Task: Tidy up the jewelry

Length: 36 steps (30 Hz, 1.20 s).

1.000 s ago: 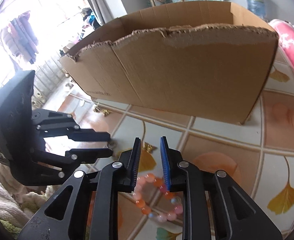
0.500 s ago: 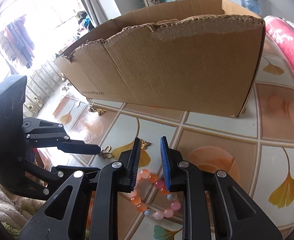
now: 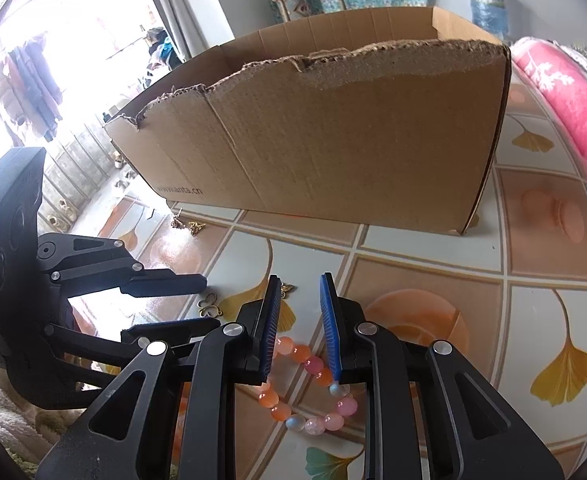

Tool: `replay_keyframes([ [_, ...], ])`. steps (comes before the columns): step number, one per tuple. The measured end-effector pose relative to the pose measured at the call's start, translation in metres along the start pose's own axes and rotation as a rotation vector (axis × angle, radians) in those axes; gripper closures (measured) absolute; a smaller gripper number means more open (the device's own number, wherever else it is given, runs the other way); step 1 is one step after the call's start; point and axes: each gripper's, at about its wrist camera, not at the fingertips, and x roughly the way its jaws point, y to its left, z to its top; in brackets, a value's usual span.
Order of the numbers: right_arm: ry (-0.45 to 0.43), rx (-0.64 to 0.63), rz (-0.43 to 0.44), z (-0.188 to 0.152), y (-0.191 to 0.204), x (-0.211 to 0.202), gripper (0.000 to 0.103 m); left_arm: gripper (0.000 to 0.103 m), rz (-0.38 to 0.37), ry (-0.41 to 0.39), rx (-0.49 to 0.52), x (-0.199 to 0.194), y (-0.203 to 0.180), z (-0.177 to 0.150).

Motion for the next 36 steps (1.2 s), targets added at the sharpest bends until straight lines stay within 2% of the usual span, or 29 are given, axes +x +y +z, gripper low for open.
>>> replay_keyframes([
  [4, 0.001, -0.022, -0.013, -0.002, 0.005, -0.001, 0.082, 0.088, 0.012, 0.003, -0.014, 0.000, 0.003, 0.001],
  [11, 0.015, -0.067, -0.041, -0.004, 0.017, 0.004, 0.077, 0.088, 0.022, -0.003, -0.010, -0.002, 0.005, -0.002],
  [16, 0.032, -0.101, -0.105, -0.002, 0.025, 0.014, 0.077, 0.088, 0.041, -0.001, -0.033, -0.004, 0.013, -0.005],
  [23, 0.038, -0.078, -0.147, 0.003, 0.030, 0.021, 0.077, 0.089, 0.059, -0.007, -0.060, -0.006, 0.018, -0.009],
  [30, 0.030, -0.104, -0.225, 0.000, 0.045, 0.028, 0.080, 0.089, 0.060, -0.014, -0.067, -0.006, 0.016, -0.010],
  [36, 0.024, -0.095, -0.246, 0.000, 0.052, 0.034, 0.086, 0.089, 0.063, -0.018, -0.070, -0.007, 0.016, -0.012],
])
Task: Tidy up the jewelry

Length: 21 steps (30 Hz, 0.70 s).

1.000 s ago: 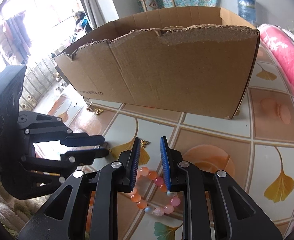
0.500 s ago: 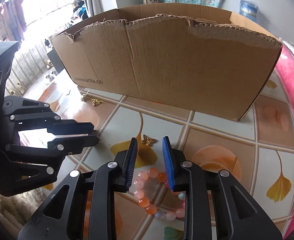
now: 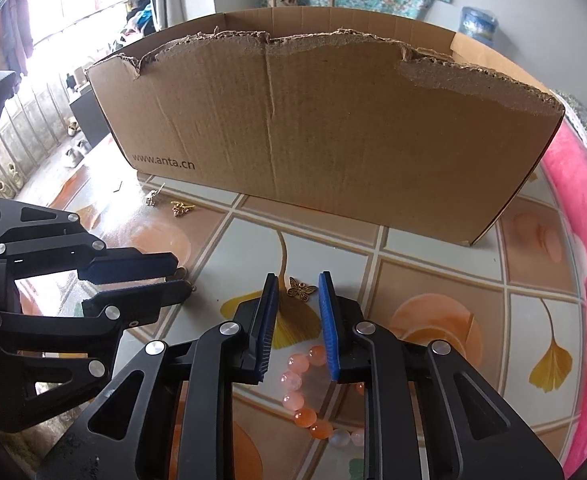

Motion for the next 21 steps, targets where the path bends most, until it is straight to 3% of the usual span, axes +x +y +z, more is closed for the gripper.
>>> replay_keyframes([
  [4, -0.001, -0.002, 0.005, -0.0002, 0.0058, -0.0015, 0.095, 0.089, -0.002, -0.002, -0.002, -0.0004, 0.0005, -0.0005],
  [21, -0.007, -0.003, 0.021, -0.0001, 0.0065, -0.0004, 0.097, 0.089, 0.001, -0.006, 0.000, -0.0015, 0.0007, -0.0011],
])
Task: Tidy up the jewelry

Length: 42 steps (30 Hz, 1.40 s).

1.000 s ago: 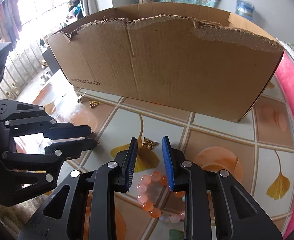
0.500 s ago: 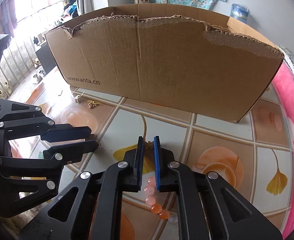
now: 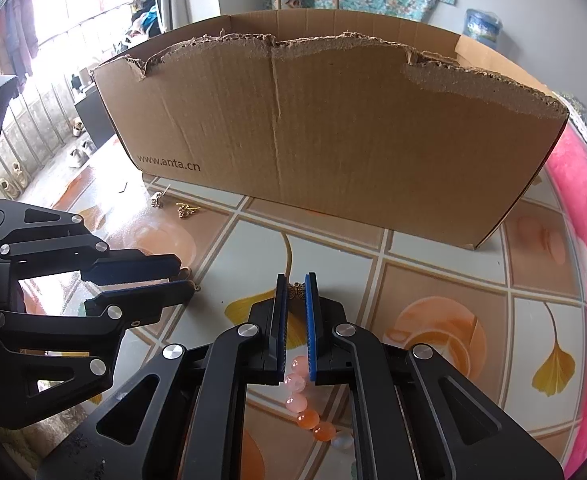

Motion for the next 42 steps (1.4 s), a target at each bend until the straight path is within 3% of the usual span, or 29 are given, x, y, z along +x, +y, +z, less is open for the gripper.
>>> replay_keyframes([
  [23, -0.019, 0.009, 0.010, 0.0033, -0.0051, -0.0018, 0.097, 0.092, -0.019, 0.015, -0.008, -0.0022, 0.0019, 0.0010],
  [26, -0.020, 0.008, 0.012, 0.0031, -0.0051, -0.0015, 0.097, 0.084, -0.028, 0.025, -0.017, -0.0011, 0.0021, 0.0022],
  [29, -0.020, 0.006, 0.014, 0.0035, -0.0050, -0.0013, 0.097, 0.083, -0.015, 0.026, -0.018, 0.0010, 0.0018, 0.0029],
  [38, -0.022, 0.010, 0.018, 0.0041, -0.0085, -0.0022, 0.097, 0.083, -0.001, 0.023, -0.018, 0.0024, 0.0016, 0.0049],
  [42, -0.023, 0.009, 0.019, 0.0039, -0.0083, -0.0025, 0.097, 0.088, 0.005, 0.021, -0.007, 0.0022, -0.0005, 0.0045],
])
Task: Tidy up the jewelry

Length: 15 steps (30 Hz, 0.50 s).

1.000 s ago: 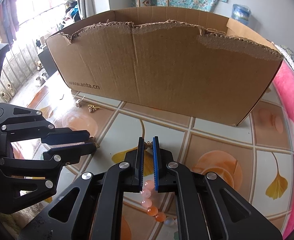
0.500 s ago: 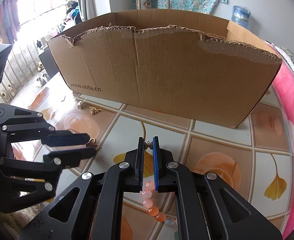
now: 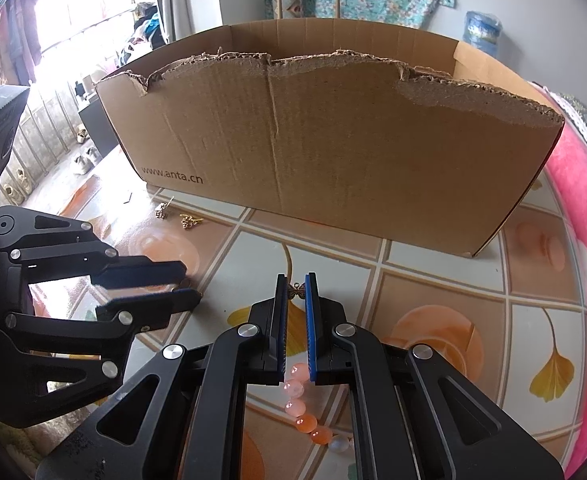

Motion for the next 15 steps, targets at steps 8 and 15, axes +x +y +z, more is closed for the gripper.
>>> replay_keyframes([
  [8, -0.001, -0.001, 0.001, 0.0013, -0.0007, 0.0008, 0.097, 0.091, 0.008, -0.007, 0.017, 0.0002, -0.0025, -0.0002],
  [15, -0.005, 0.000, 0.001, 0.0020, 0.0007, 0.0013, 0.097, 0.097, 0.007, -0.010, 0.022, 0.0015, -0.0028, 0.0008],
])
